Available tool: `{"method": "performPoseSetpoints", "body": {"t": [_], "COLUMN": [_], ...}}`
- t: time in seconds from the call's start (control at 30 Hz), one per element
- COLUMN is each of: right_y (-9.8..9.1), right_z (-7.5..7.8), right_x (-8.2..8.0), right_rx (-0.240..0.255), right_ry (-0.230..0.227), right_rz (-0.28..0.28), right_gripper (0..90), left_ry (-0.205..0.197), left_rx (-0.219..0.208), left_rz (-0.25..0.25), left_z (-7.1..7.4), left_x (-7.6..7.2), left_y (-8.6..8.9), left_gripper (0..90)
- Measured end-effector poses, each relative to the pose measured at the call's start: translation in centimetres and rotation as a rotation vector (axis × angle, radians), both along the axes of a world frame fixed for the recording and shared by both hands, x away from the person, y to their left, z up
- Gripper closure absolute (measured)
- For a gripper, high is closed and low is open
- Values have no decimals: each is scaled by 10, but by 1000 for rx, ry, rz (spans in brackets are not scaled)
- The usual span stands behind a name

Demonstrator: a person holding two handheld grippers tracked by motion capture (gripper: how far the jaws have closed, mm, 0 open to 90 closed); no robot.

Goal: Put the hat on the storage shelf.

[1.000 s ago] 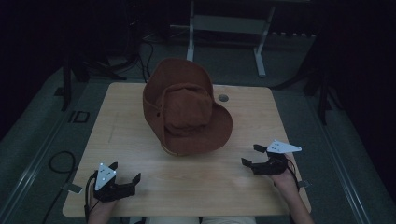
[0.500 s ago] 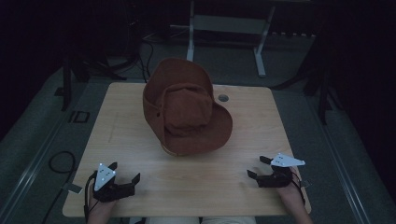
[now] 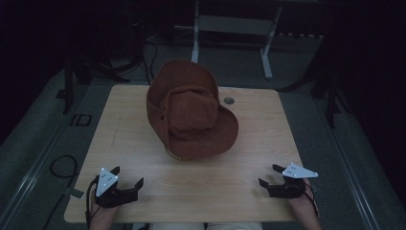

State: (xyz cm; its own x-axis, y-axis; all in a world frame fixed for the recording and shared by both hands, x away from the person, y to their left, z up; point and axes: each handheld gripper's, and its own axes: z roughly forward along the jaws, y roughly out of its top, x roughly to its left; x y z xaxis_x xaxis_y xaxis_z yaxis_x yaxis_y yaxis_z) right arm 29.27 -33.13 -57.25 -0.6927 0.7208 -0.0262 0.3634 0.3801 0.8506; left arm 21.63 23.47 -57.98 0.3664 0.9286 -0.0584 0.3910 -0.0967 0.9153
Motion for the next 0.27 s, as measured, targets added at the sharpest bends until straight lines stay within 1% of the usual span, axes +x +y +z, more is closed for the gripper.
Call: {"method": "performPoseSetpoints", "body": {"t": [0.27], "right_y": [-2], "right_z": [0], "right_x": [2], "right_rx": [6], "right_ry": [6], "right_rz": [-4], "right_gripper": [145], "left_ry": [2], "left_rx": [5], "left_rz": [-4], "left_z": [0], "left_x": [0], "left_y": [-1], "left_gripper": [27]}}
